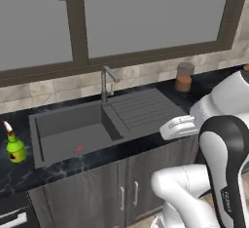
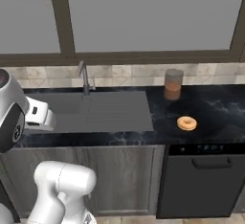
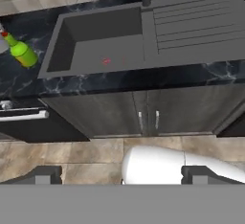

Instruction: Open the cabinet. Pick the spray and place it next to the sink. Then close the cabinet.

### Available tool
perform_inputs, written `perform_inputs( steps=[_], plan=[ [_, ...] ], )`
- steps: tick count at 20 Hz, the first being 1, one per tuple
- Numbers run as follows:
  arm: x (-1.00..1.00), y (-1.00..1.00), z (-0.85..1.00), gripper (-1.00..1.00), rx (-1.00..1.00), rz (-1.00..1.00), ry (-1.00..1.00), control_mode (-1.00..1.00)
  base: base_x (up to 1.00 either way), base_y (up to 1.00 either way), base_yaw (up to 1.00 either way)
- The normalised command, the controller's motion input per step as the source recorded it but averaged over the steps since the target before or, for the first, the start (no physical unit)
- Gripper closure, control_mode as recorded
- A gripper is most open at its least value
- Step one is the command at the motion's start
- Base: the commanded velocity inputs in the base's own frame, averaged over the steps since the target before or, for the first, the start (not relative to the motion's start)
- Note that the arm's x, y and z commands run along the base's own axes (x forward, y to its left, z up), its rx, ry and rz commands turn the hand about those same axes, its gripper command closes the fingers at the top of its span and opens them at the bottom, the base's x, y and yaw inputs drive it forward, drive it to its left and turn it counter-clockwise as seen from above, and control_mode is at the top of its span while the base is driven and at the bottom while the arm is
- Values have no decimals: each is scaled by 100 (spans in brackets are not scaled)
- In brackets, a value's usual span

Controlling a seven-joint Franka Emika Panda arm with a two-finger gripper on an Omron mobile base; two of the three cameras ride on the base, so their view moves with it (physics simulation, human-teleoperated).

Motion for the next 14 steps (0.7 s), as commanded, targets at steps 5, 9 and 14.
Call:
perform_inputs(
  steps=[5, 9, 14],
  plan=[
    [0, 0, 0, -100, 0, 0, 0, 100, -17, -100, -32],
    [0, 0, 0, -100, 0, 0, 0, 100, 0, -100, -24],
    [0, 0, 0, -100, 0, 0, 0, 100, 0, -100, -23]
  ],
)
